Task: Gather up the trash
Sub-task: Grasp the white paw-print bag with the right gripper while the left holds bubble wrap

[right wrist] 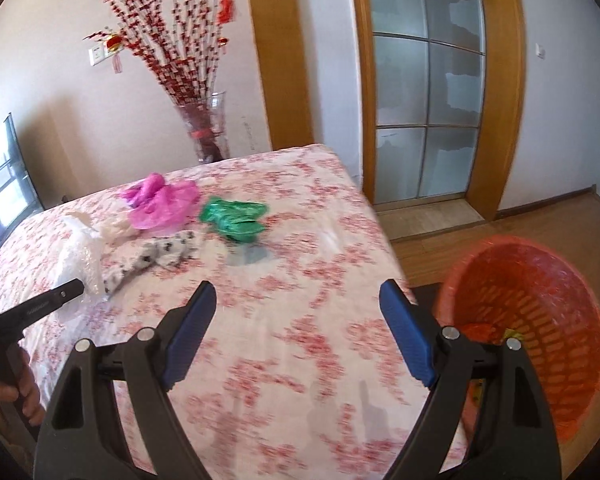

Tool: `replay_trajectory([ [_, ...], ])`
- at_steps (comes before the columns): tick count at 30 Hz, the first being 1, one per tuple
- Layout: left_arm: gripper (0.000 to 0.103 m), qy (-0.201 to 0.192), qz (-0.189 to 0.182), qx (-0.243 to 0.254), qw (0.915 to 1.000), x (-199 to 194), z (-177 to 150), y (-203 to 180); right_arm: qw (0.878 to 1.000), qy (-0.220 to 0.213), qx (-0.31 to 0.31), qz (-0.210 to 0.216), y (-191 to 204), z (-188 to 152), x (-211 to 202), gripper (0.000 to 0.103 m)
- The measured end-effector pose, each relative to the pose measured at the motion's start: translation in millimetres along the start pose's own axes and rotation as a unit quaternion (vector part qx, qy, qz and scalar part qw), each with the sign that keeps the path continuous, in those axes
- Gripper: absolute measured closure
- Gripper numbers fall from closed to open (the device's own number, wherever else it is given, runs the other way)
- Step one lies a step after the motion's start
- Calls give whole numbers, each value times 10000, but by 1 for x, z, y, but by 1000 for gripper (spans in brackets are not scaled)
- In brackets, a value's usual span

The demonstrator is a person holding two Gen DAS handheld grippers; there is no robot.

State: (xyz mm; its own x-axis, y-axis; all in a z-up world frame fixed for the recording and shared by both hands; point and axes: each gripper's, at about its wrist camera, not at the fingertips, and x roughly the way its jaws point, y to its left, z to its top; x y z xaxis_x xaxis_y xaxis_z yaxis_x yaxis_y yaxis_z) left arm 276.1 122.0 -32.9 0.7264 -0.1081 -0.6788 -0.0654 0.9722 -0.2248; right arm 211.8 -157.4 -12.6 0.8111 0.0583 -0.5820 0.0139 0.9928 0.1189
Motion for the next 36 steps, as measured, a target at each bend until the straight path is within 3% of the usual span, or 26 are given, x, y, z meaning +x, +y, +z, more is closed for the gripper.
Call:
replay_trajectory([
  [10, 79, -344, 327, -16, 9989, -40, -2, 42, 9977, 276, -194, 586, 81, 9, 43, 22],
  [15, 80, -412, 416, -187, 9981, -46, 3, 64, 9956, 570, -133, 733, 119, 14, 78, 34],
  [26, 80, -364, 454, -425, 9974, -40, 7, 91, 9955, 930, -108, 120, 173, 25, 139, 37],
  [29, 80, -338, 423, -462, 9975, -39, 6, 92, 9933, 1104, -346, -62, 174, 21, 146, 50],
  [36, 80, -350, 346, -382, 9981, -42, 4, 84, 9913, 1228, -478, 54, 146, 4, 128, 79],
])
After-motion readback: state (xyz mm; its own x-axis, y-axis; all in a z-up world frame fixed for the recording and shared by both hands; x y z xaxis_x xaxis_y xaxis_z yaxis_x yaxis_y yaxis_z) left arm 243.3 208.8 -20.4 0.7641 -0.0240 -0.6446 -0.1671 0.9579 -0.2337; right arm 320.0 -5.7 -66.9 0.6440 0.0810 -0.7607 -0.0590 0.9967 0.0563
